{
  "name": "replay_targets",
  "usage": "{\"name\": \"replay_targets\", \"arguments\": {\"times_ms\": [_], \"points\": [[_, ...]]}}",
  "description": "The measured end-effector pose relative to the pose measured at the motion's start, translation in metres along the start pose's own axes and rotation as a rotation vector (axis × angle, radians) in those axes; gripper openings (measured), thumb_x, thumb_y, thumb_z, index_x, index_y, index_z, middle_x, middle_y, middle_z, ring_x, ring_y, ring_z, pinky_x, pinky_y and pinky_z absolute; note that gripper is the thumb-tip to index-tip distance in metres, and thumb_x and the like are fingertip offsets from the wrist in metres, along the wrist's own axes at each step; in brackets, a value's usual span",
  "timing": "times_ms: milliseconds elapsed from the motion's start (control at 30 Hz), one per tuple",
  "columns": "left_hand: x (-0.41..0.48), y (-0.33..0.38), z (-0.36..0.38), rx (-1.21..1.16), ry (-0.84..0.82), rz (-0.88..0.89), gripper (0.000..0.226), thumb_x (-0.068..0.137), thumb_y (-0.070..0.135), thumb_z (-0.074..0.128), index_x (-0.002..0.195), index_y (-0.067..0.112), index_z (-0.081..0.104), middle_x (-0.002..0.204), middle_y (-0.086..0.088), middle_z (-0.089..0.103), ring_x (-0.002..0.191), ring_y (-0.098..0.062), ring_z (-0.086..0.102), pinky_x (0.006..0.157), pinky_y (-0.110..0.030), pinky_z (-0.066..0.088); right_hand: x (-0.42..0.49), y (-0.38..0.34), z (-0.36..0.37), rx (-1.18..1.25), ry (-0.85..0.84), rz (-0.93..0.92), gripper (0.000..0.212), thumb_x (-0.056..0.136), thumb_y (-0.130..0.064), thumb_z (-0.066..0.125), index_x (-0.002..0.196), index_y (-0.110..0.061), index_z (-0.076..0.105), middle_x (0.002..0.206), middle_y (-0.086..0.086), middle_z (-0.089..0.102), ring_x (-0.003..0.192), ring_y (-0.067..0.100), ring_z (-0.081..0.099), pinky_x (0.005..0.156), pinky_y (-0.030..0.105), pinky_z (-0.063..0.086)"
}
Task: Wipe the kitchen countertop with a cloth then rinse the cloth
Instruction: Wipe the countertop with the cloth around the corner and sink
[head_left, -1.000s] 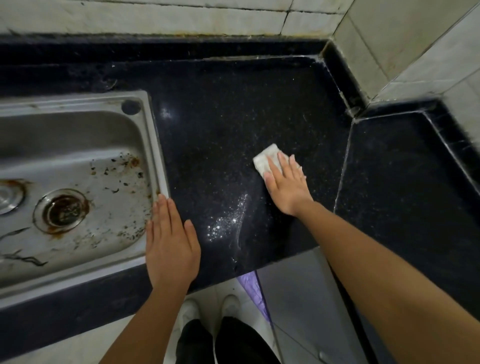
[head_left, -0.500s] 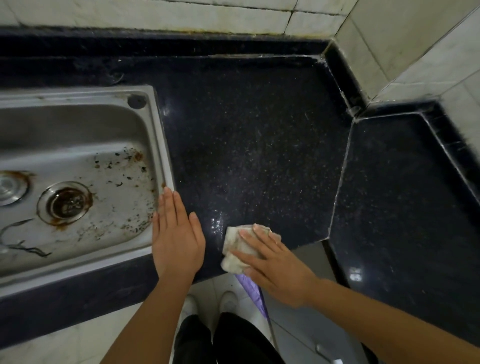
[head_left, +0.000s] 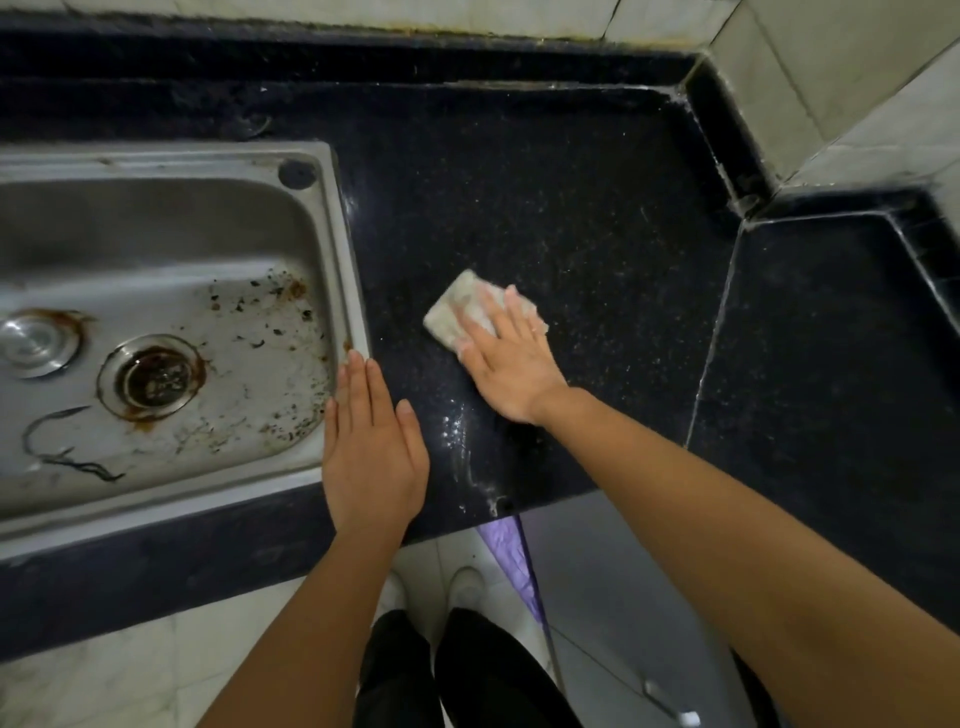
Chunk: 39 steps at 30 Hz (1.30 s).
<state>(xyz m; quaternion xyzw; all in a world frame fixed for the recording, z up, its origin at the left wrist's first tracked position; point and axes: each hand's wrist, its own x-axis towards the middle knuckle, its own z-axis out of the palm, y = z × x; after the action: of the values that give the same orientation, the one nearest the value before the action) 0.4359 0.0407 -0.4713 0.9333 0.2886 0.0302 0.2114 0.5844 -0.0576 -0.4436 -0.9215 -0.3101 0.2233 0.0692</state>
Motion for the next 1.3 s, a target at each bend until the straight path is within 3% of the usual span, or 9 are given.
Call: {"name": "replay_targets", "arguments": {"times_ms": [167,400,467,567,667,800,1033,1167,1300], "points": [[-0.004,0.001,-0.009,-0.152,0.009,-0.014,0.060,0.098,0.035,0.016,0.149,0.005,0.017,0.158,-0.008,0.013,0.146,-0.017,0.012,0.118,-0.028,0.004,-0.094,-0.001,0.047,-0.124,0.055,-0.390,0.051,0.100,-0.040,0.025,0.149,-0.038,0.008,0.159,0.003,0.016,0.146,0.029,0.001,0.114,0.045,-0.001],[-0.005,-0.014,-0.025,-0.107,-0.166,0.133,0.061,0.102,0.033,0.023,0.150,0.005,0.000,0.159,-0.008,-0.008,0.147,-0.017,-0.006,0.118,-0.028,-0.003,-0.147,0.046,0.043,-0.130,0.047,-0.430,0.043,0.102,-0.033,0.030,0.145,-0.037,0.029,0.154,-0.007,0.025,0.144,0.020,0.013,0.118,0.027,-0.005],[-0.011,-0.026,-0.030,-0.018,-0.211,0.226,0.062,0.101,0.040,0.014,0.150,0.008,-0.006,0.157,-0.005,-0.015,0.145,-0.014,-0.013,0.118,-0.029,-0.007,-0.140,0.068,0.031,-0.087,0.190,-0.250,0.043,0.103,-0.038,0.024,0.139,-0.023,0.040,0.146,0.002,0.040,0.137,0.026,0.029,0.116,0.021,-0.003],[-0.023,-0.040,-0.033,0.104,-0.245,0.301,0.068,0.091,0.050,-0.006,0.149,0.015,-0.013,0.155,0.001,-0.021,0.142,-0.011,-0.022,0.115,-0.030,-0.013,-0.125,0.089,0.022,0.076,0.323,0.236,0.066,0.096,-0.054,0.011,0.148,-0.017,0.029,0.156,0.011,0.023,0.145,0.028,0.012,0.117,0.027,-0.003],[-0.026,-0.041,-0.033,0.078,-0.274,0.262,0.067,0.091,0.050,-0.003,0.149,0.017,-0.015,0.154,0.004,-0.023,0.141,-0.009,-0.024,0.113,-0.029,-0.016,-0.108,0.054,0.030,0.158,0.305,0.626,0.052,0.103,-0.037,0.022,0.152,-0.021,0.016,0.159,0.011,0.009,0.146,0.032,0.003,0.118,0.042,0.001],[-0.025,-0.041,-0.031,0.081,-0.274,0.269,0.068,0.089,0.052,-0.005,0.147,0.018,-0.015,0.152,0.004,-0.024,0.141,-0.010,-0.023,0.114,-0.030,-0.015,-0.116,-0.031,0.074,0.046,0.291,0.194,0.052,0.098,-0.034,0.024,0.147,-0.019,0.033,0.151,0.018,0.033,0.138,0.042,0.030,0.111,0.057,0.025],[-0.023,-0.038,-0.039,0.048,-0.312,0.247,0.058,0.101,0.039,0.014,0.149,0.020,-0.013,0.155,0.004,-0.022,0.139,-0.007,-0.025,0.113,-0.027,-0.015,-0.148,0.000,0.068,-0.089,0.117,-0.272,0.046,0.102,-0.042,0.013,0.144,-0.036,0.029,0.152,0.002,0.035,0.142,0.026,0.026,0.115,0.041,0.018],[-0.024,-0.036,-0.037,0.087,-0.297,0.257,0.060,0.099,0.046,0.009,0.145,0.020,-0.019,0.152,0.003,-0.027,0.139,-0.011,-0.026,0.114,-0.029,-0.015,-0.168,0.079,0.045,-0.007,0.266,0.054,0.062,0.100,-0.052,0.005,0.144,-0.020,0.035,0.149,0.013,0.036,0.137,0.030,0.032,0.117,0.026,0.000],[-0.024,-0.037,-0.033,0.124,-0.298,0.255,0.064,0.098,0.048,0.010,0.148,0.016,-0.015,0.155,0.000,-0.023,0.142,-0.016,-0.023,0.115,-0.033,-0.011,-0.172,0.111,0.033,0.015,0.208,0.598,0.053,0.101,-0.042,0.013,0.152,-0.030,0.006,0.161,0.000,0.001,0.147,0.023,-0.003,0.116,0.043,-0.006]]}}
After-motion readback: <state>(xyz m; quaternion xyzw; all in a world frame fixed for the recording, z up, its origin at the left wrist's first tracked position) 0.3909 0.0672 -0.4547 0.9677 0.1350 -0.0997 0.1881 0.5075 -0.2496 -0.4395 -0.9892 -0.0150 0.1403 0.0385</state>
